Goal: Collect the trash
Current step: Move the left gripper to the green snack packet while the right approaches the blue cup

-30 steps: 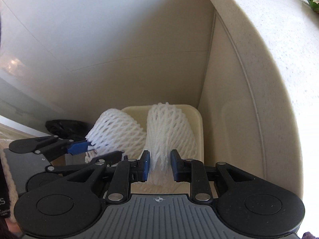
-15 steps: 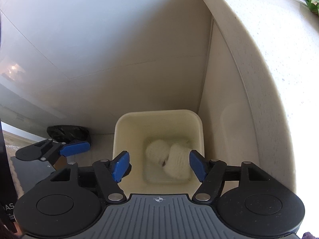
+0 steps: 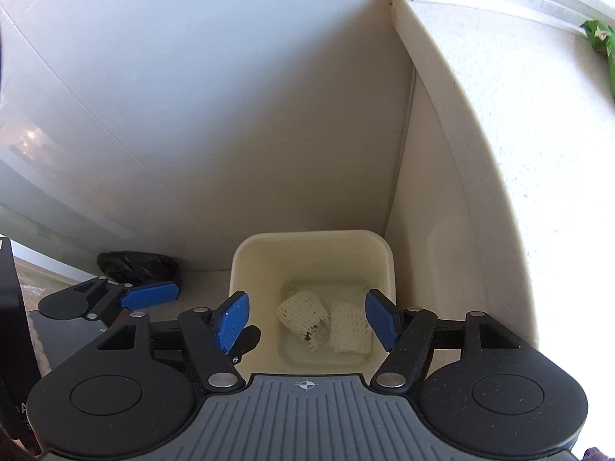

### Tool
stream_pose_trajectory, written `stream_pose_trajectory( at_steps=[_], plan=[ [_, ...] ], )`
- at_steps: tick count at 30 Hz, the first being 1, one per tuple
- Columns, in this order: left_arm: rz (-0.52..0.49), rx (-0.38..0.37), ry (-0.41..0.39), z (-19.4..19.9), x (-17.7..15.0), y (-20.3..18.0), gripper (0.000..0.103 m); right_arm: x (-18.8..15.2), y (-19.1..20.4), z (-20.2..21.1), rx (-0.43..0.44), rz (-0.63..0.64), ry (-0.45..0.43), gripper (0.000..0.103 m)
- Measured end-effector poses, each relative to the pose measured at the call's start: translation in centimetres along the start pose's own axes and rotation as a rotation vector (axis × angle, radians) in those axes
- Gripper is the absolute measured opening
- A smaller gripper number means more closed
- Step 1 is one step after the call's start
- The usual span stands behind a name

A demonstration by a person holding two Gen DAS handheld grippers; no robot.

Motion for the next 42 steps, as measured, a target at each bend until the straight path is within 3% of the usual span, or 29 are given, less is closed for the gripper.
stream_pose_trajectory(
  at_steps=[6, 13, 15, 20, 24, 28, 33, 37, 42],
  plan=[
    [-0.014, 0.004, -0.035, 2.1, 0.4, -0.2, 0.09, -0.4, 1.2, 1.2, 0.005, 0.013, -0.048, 0.073],
    [-0.073, 0.047, -0.108, 4.9, 0.6, -0.4, 0.099, -1.4, 2.5, 6.4, 0.004, 0.049, -0.17, 0.078],
    [-0.089, 0.066, -0.137, 6.2, 0.8, -0.5, 0.101, -2.2, 2.8, 8.3, 0.001, 0.047, -0.217, 0.084],
    [-0.105, 0.1, -0.194, 9.4, 1.1, -1.1, 0.102, -4.1, 2.6, 13.7, -0.045, 0.019, -0.325, 0.093],
    [-0.132, 0.103, -0.229, 11.5, 2.1, -2.6, 0.102, -6.0, 1.8, 17.1, -0.147, 0.013, -0.409, 0.1],
    [-0.177, 0.115, -0.264, 13.2, 3.8, -5.1, 0.103, -7.6, 0.0, 20.0, -0.207, -0.011, -0.494, 0.103],
    [-0.217, 0.149, -0.302, 14.2, 5.9, -9.1, 0.103, -8.3, -3.7, 21.7, -0.248, -0.055, -0.504, 0.103],
    [-0.24, 0.103, -0.315, 14.4, 7.0, -13.0, 0.103, -9.4, -7.4, 23.0, -0.303, -0.088, -0.52, 0.103],
    [-0.231, 0.028, -0.304, 14.1, 7.7, -17.3, 0.103, -10.3, -11.8, 24.9, -0.293, -0.081, -0.535, 0.103]
  ],
)
Point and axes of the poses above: each gripper's, at about its wrist camera, not at the fingertips, and z roughly against the way its jaws point, y to its left, x to its top, the point moved 7 cm from there along -z, roughly the way its jaws point, and after that the axes turned 10 degrees about y, right-handed, at the moved point
